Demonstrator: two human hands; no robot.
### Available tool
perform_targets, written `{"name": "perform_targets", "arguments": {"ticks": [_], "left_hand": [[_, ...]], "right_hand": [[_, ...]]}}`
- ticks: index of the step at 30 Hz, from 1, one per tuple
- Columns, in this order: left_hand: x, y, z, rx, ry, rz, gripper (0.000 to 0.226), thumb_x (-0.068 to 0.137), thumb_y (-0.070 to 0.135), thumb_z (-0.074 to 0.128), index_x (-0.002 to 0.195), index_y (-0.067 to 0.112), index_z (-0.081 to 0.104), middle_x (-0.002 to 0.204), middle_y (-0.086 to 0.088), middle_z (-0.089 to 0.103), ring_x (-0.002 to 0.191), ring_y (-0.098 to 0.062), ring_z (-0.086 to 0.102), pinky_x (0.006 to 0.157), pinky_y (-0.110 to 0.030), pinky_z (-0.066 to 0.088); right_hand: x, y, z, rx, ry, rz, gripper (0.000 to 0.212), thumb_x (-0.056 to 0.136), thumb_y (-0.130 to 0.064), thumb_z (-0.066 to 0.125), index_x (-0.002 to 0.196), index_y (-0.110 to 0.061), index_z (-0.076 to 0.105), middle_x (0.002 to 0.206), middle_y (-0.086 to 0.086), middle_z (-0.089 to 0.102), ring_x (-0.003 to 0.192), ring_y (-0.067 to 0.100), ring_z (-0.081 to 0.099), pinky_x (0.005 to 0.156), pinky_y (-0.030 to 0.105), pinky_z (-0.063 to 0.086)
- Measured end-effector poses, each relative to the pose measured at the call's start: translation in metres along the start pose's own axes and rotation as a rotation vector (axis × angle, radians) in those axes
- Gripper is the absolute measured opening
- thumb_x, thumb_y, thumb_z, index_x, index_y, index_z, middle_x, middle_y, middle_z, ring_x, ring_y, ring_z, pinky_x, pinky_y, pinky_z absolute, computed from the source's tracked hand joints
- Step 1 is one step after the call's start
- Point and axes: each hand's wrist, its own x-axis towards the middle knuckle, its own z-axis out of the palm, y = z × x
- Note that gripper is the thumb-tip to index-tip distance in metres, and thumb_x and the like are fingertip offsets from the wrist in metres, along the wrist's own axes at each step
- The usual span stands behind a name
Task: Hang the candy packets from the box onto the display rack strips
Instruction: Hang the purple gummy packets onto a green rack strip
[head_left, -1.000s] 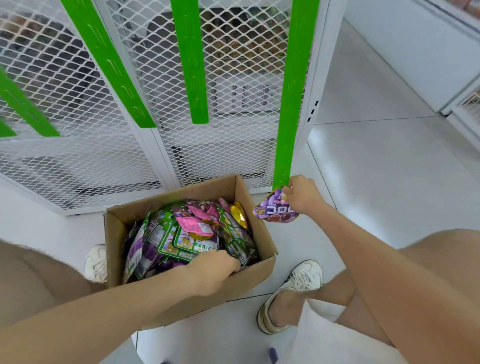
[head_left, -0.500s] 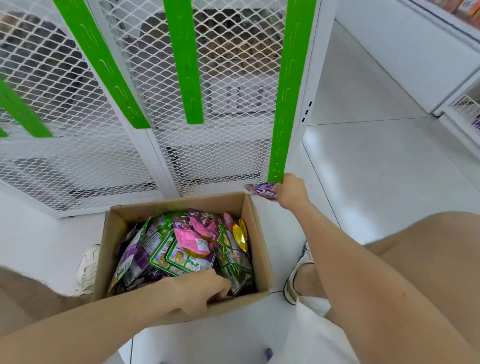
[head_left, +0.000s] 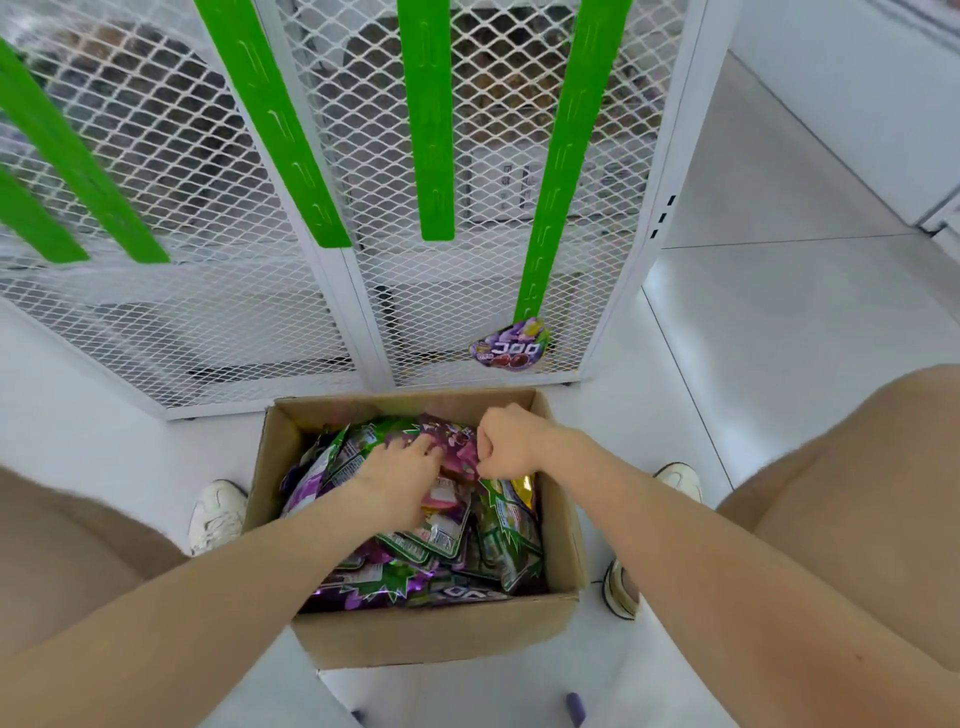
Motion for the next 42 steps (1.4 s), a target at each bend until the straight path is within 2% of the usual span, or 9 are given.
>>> {"name": "perform_targets", "arguments": {"ticks": [4, 9, 13, 16, 21, 25, 29, 34, 42], "left_hand": [[0.001, -0.004, 0.002, 0.061, 0.073, 0.081, 0.050, 0.083, 0.011, 0.077, 0.129, 0.014, 0.059, 0.139, -0.007, 0.053, 0.113, -0.034, 0.067, 0.074, -0.044, 0.055], [-0.004, -0.012, -0.024, 0.001, 0.167, 0.121, 0.015, 0.097, 0.021, 0.066, 0.106, 0.031, 0.073, 0.104, 0.002, 0.074, 0.098, -0.028, 0.070, 0.082, -0.041, 0.057], [-0.013, -0.021, -0.075, -0.345, 0.232, 0.182, 0.014, 0.104, 0.037, 0.063, 0.105, 0.031, 0.076, 0.095, 0.002, 0.076, 0.089, -0.024, 0.067, 0.079, -0.039, 0.051], [-0.024, -0.025, -0.111, -0.698, 0.364, 0.183, 0.025, 0.105, 0.041, 0.062, 0.096, 0.020, 0.073, 0.074, -0.001, 0.070, 0.065, -0.017, 0.060, 0.063, -0.038, 0.045], [-0.031, -0.028, -0.143, -1.289, 0.412, -0.006, 0.052, 0.093, 0.059, 0.070, 0.100, 0.007, 0.067, 0.089, -0.012, 0.072, 0.079, -0.025, 0.068, 0.086, -0.047, 0.060], [-0.027, -0.030, -0.155, -1.520, 0.243, 0.127, 0.031, 0.090, 0.013, 0.082, 0.109, -0.005, 0.065, 0.095, -0.022, 0.075, 0.082, -0.023, 0.069, 0.081, -0.039, 0.062], [-0.016, -0.018, -0.164, -1.379, 0.369, 0.199, 0.009, 0.099, 0.004, 0.070, 0.105, 0.012, 0.071, 0.082, -0.006, 0.068, 0.068, -0.005, 0.063, 0.065, -0.019, 0.053], [0.026, -0.001, -0.155, -1.185, 0.432, 0.111, 0.012, 0.100, 0.009, 0.068, 0.102, 0.021, 0.072, 0.092, -0.005, 0.074, 0.079, -0.012, 0.068, 0.081, -0.037, 0.058], [0.114, 0.028, -0.175, -1.079, 0.519, -0.036, 0.056, 0.101, 0.016, 0.069, 0.152, 0.010, 0.047, 0.146, -0.005, 0.057, 0.135, -0.021, 0.055, 0.107, -0.027, 0.040]], "right_hand": [[-0.010, 0.015, 0.001, -0.107, -0.076, 0.035, 0.022, 0.087, -0.020, 0.066, 0.078, -0.001, 0.072, 0.083, 0.016, 0.074, 0.081, 0.035, 0.072, 0.077, 0.050, 0.064], [-0.029, 0.011, -0.038, -0.141, -0.044, 0.035, 0.028, 0.096, -0.014, 0.060, 0.069, -0.009, 0.056, 0.068, 0.009, 0.052, 0.067, 0.029, 0.050, 0.064, 0.038, 0.044], [-0.045, -0.007, -0.063, 0.037, 0.000, -0.117, 0.068, 0.078, -0.048, 0.088, 0.128, -0.008, 0.064, 0.115, 0.008, 0.072, 0.104, 0.025, 0.069, 0.092, 0.040, 0.057], [-0.051, -0.008, -0.067, 0.077, 0.171, -0.221, 0.064, 0.067, -0.059, 0.088, 0.104, -0.010, 0.069, 0.083, -0.001, 0.067, 0.076, 0.019, 0.064, 0.073, 0.039, 0.053], [-0.083, 0.019, -0.091, 0.652, 0.329, -0.190, 0.039, 0.080, -0.031, 0.091, 0.111, -0.017, 0.072, 0.101, 0.003, 0.080, 0.094, 0.020, 0.076, 0.076, 0.044, 0.065], [-0.101, 0.033, -0.103, 1.072, 0.300, -0.036, 0.037, 0.084, -0.021, 0.088, 0.118, -0.021, 0.073, 0.105, 0.000, 0.081, 0.097, 0.019, 0.078, 0.083, 0.048, 0.065], [-0.098, 0.051, -0.107, 0.841, 0.292, 0.054, 0.033, 0.082, -0.034, 0.088, 0.110, -0.021, 0.076, 0.104, 0.001, 0.080, 0.094, 0.014, 0.074, 0.082, 0.038, 0.062], [-0.083, 0.072, -0.120, 0.526, 0.365, -0.060, 0.040, 0.098, -0.036, 0.067, 0.085, 0.001, 0.060, 0.078, 0.009, 0.061, 0.074, 0.019, 0.054, 0.069, 0.037, 0.044], [-0.056, 0.123, -0.149, -0.171, 0.346, 0.155, 0.042, 0.092, -0.022, 0.066, 0.063, -0.015, 0.037, 0.066, 0.004, 0.039, 0.071, 0.030, 0.047, 0.050, 0.031, 0.030]]}}
